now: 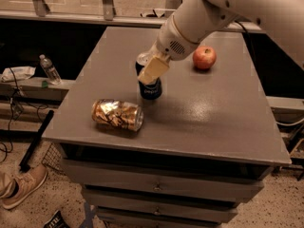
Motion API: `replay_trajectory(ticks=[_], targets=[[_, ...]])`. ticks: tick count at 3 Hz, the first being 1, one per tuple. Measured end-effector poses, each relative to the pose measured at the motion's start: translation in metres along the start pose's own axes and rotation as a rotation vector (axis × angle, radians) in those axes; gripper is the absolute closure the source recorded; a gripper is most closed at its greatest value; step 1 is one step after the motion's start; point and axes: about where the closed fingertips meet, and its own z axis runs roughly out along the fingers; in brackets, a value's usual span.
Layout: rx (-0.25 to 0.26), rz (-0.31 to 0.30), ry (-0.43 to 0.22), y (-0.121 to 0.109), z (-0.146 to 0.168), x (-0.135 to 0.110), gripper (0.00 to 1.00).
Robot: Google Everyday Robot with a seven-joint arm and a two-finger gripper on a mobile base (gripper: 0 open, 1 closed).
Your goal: Move pepsi can near orange can
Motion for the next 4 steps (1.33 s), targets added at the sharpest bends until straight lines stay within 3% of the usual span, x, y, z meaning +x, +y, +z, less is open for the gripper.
replay_trajectory(ticks=[2, 3, 4], targets=[[-0.1, -0.032, -0.018, 0.03, 0.016, -0.001, 1.0], [-0.127, -0.037, -0.006, 0.035, 0.024, 0.001, 1.0], [-0.127, -0.039, -0.006, 0.035, 0.024, 0.0, 0.82]])
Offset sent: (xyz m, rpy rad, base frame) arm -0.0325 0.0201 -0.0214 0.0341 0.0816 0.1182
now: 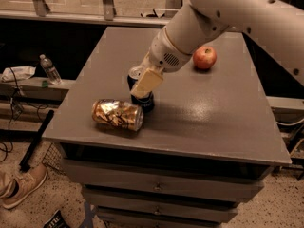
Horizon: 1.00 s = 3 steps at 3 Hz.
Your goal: Move pepsi can near orange can
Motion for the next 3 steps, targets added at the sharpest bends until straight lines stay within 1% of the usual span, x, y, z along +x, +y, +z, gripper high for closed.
replay_trajectory(ticks=[3], targets=[[-0.007, -0.006, 0.002, 0.0024, 0.0036, -0.0024, 0.12]])
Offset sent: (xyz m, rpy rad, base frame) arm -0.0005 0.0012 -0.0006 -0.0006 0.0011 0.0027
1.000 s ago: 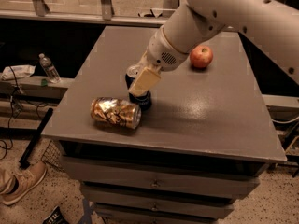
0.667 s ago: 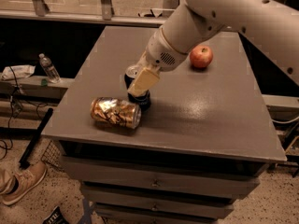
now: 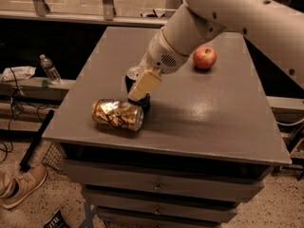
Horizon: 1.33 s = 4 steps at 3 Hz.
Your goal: Move pepsi can near orange can
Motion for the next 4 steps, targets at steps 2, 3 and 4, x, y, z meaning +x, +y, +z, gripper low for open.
replay_trajectory(ticks=[2, 3, 4], targets=[[-0.002, -0.002, 0.001, 0.001, 0.001, -0.001, 0.0], [0.033, 0.01, 0.019, 0.002, -0.011, 0.007, 0.0], [0.129, 0.057, 0.047, 0.007, -0.055, 0.036, 0.0]])
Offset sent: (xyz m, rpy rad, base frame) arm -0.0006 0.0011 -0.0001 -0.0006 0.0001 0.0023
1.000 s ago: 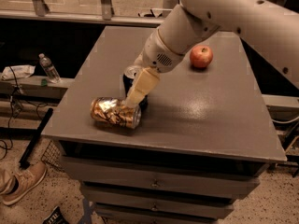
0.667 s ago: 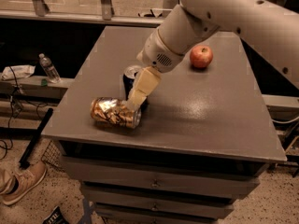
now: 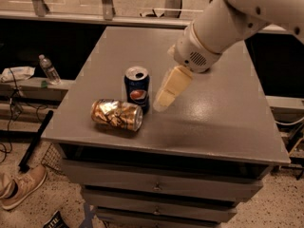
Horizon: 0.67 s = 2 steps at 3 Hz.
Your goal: Move pepsi can near orange can
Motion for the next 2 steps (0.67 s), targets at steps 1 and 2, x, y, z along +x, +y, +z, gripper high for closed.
replay_trajectory(ticks=[1, 2], targets=[[0.099, 0.087, -0.009, -0.005, -0.052, 0.052, 0.0], [0.186, 0.214, -0.038, -0.014, -0.104, 0.124, 0.0]])
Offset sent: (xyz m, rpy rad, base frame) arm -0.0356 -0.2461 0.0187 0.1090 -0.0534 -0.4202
